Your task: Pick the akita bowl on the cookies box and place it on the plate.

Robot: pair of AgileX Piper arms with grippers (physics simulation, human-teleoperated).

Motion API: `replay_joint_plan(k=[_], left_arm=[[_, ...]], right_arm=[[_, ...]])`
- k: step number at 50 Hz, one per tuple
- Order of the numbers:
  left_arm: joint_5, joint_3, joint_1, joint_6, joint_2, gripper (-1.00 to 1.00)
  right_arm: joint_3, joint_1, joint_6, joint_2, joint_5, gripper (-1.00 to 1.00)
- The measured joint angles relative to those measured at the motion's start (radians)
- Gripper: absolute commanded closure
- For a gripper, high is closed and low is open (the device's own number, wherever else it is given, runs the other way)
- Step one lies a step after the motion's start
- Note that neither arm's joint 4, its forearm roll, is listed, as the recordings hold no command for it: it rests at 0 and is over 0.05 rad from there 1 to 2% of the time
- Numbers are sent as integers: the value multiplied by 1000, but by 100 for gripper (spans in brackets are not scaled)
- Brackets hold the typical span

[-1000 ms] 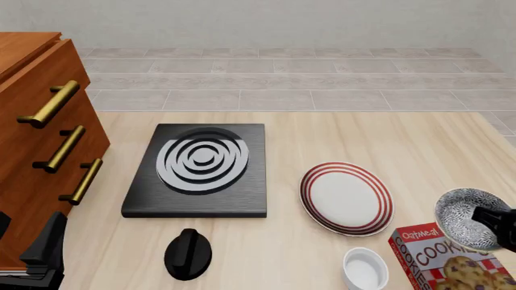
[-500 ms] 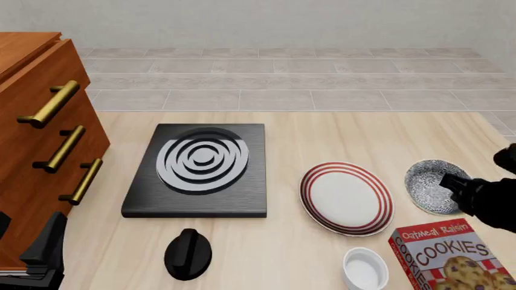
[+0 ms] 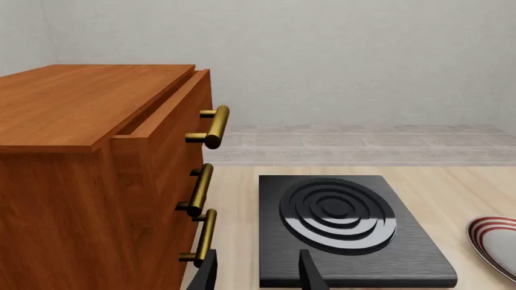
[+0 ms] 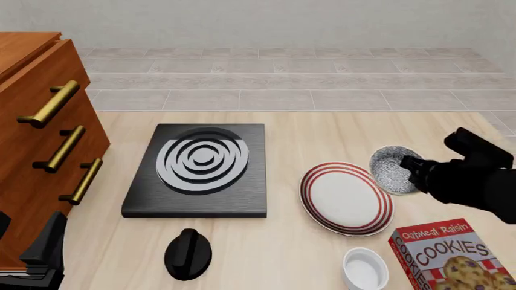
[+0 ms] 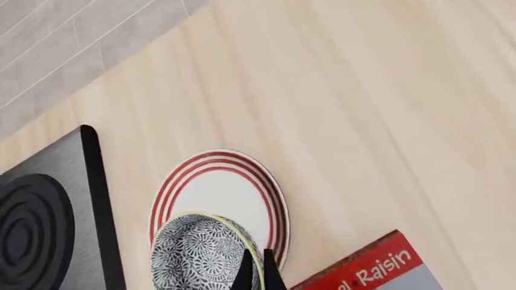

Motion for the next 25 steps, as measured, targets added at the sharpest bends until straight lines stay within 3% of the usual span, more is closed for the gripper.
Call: replay_joint_plan(k=[25], left_arm=[[0, 0, 0, 0, 0, -100]], right_arm=[[-66, 79, 55, 163, -72, 100]])
